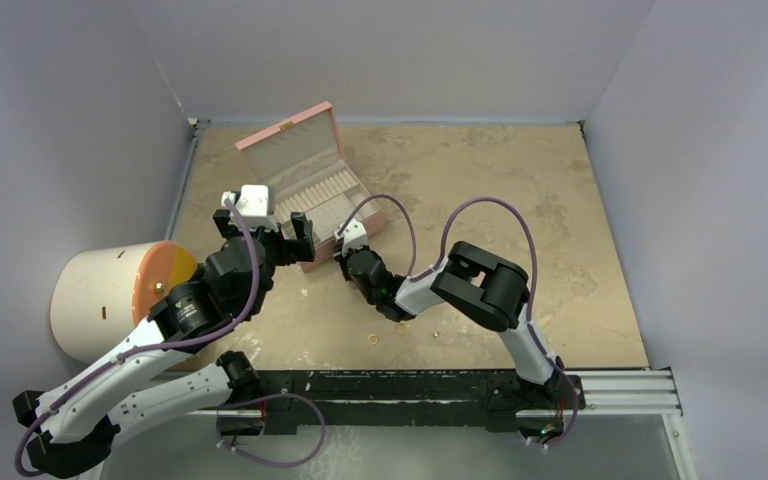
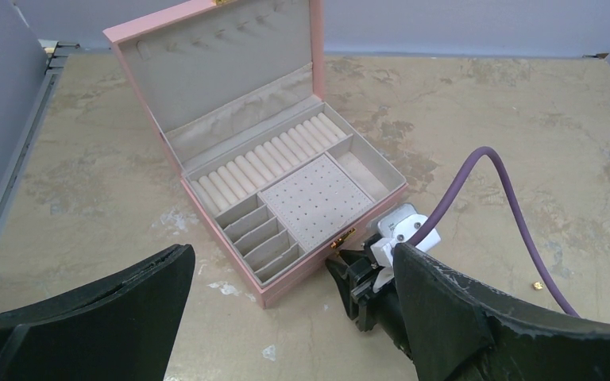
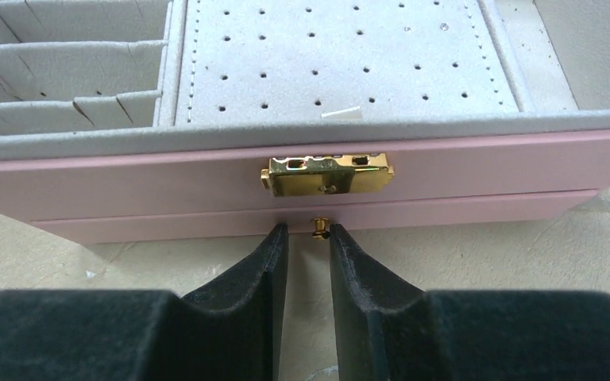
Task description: Organize the mixed jewelry
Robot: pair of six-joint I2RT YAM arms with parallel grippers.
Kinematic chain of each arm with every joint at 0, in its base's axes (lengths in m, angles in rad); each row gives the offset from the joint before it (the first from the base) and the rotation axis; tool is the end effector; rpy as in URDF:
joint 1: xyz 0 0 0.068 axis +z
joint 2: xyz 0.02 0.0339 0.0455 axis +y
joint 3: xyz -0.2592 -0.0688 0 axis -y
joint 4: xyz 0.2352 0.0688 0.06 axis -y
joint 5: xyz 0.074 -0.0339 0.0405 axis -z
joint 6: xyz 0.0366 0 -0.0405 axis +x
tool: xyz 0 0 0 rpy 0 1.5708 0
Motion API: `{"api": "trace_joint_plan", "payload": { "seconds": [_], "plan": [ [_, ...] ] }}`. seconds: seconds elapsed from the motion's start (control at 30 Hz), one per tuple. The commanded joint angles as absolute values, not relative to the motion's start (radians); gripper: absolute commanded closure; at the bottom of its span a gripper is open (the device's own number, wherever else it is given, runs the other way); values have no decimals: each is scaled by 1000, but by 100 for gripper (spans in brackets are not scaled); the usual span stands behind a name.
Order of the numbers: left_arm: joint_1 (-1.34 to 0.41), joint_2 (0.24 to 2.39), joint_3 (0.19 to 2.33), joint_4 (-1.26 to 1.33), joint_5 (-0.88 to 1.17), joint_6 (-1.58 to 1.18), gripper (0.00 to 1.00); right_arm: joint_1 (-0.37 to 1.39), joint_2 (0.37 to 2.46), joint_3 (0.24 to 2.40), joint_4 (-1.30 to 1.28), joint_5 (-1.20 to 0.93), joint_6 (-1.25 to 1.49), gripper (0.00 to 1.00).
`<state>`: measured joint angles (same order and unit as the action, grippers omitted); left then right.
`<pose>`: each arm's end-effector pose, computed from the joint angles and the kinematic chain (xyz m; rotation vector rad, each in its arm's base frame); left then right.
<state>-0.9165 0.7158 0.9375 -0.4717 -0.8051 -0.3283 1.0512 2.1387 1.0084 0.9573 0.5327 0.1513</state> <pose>0.1043 -0.0926 0.3693 -0.0442 1.7458 -0.1772 0.2236 0.3535 0.1267 -0.3871 1.6946 0.4243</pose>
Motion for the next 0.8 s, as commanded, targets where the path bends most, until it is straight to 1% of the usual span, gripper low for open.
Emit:
{"api": "trace_joint_plan", "payload": {
  "seconds": [0.0,0.2,0.33,0.47,0.6,0.77],
  "plan": [
    [-913,716,943,-436,-823,-311,5,1043,2137,1055,1056,537,139,71],
    [-913,719,941,-438,-825,-311,4,1043,2131,1041,1066,529,155,70],
    [-913,720,943,-437,-828,-311,4,1043,2098,1029,1014,491,178,66],
    [-913,716,943,-439,-831,-311,5,1043,2030,973,976,443,199,59],
    [-914,713,943,-438,-831,-310,5,1043,1924,910,885,394,205,53],
    [-913,711,945,-439,-828,-310,4,1015,1765,890,652,339,211,51]
  ]
}}
